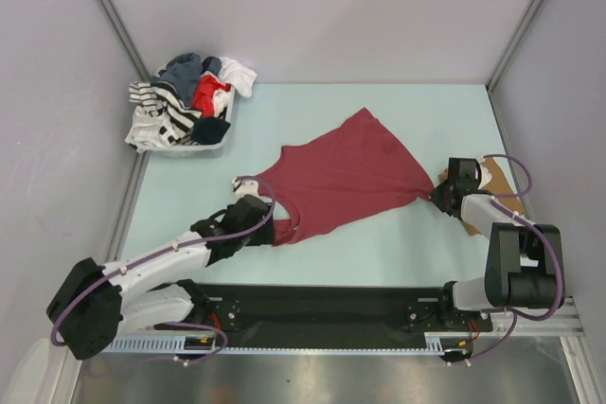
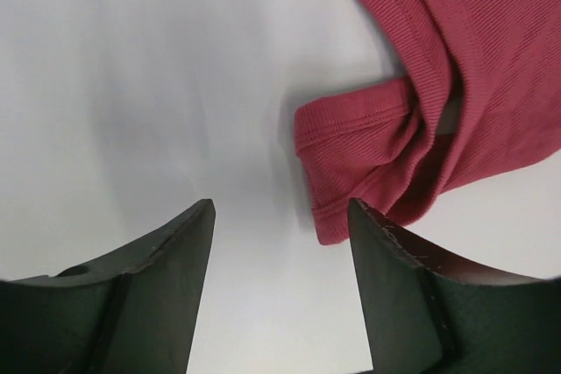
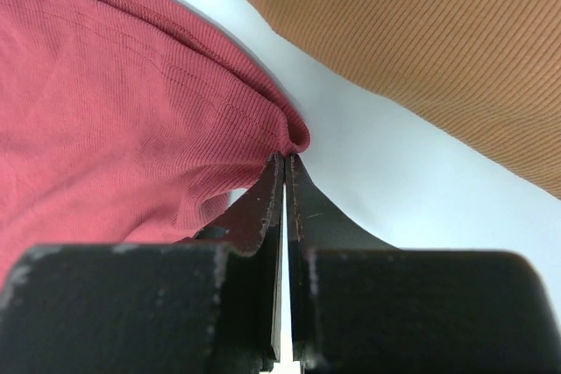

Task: Fold and stack the tank tops

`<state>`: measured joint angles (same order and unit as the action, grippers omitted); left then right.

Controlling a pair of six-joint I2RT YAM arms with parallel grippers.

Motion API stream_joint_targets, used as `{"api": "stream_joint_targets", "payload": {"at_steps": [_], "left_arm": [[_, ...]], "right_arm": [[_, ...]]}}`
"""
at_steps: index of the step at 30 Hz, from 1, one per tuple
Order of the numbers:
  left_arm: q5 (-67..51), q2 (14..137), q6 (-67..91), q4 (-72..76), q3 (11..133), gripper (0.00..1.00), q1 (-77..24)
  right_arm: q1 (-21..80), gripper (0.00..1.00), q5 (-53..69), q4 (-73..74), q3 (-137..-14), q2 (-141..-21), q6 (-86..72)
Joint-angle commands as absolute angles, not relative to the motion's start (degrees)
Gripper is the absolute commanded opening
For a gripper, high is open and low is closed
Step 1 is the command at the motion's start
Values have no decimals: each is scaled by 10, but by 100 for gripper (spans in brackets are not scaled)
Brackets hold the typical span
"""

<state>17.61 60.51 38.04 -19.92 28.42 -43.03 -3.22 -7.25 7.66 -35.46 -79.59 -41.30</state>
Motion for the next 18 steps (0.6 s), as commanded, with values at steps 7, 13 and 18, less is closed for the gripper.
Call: {"api": "stream_joint_targets", "payload": {"at_steps": [7, 13, 18], "left_arm": [[178, 641, 404, -136, 290, 75, -444], [152, 675, 419, -98, 287, 52, -446], [162, 686, 443, -91, 274, 7, -454]], "right_arm": [[-30, 0, -64, 54, -355, -783, -404], [-30, 0, -67, 56, -354, -778, -404], [-30, 0, -69, 58, -355, -774, -404]]}}
